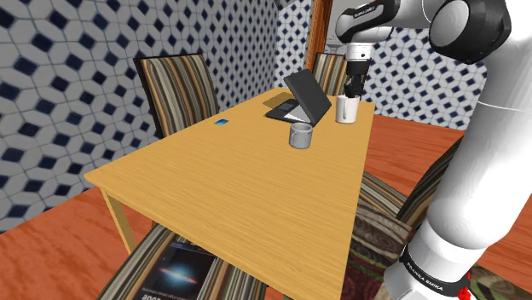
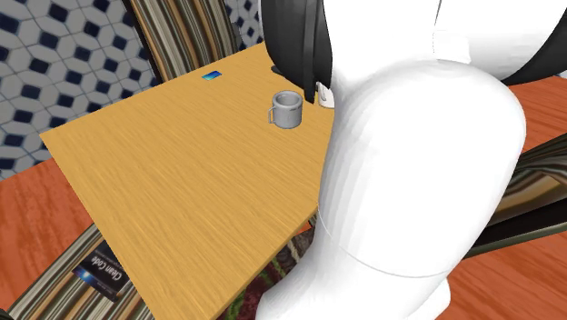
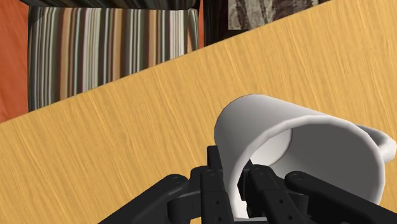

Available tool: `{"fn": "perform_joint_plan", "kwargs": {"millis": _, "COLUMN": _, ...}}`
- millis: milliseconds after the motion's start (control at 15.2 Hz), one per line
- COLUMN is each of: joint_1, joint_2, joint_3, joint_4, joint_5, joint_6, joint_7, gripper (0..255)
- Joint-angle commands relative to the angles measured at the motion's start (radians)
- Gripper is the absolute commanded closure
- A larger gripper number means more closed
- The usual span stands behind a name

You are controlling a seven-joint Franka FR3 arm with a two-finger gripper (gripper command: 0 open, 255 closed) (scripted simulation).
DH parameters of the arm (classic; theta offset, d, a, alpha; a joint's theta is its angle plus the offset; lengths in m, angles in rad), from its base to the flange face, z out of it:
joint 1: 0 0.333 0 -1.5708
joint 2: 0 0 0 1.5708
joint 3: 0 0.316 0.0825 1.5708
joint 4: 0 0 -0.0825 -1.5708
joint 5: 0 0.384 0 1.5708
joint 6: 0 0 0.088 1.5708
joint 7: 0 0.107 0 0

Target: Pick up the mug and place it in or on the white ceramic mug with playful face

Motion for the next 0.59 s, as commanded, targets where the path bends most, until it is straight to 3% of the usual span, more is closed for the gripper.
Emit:
{"fn": "perform_joint_plan", "kwargs": {"millis": 0, "joint_1": 0.008, "joint_2": 0.044, "joint_3": 0.011, "joint_4": 0.063, "joint_5": 0.023, "joint_6": -0.024, "joint_7": 0.017, "gripper": 255}}
{"fn": "perform_joint_plan", "kwargs": {"millis": 528, "joint_1": 0.02, "joint_2": 0.286, "joint_3": 0.064, "joint_4": 0.424, "joint_5": 0.128, "joint_6": -0.161, "joint_7": 0.109, "gripper": 255}}
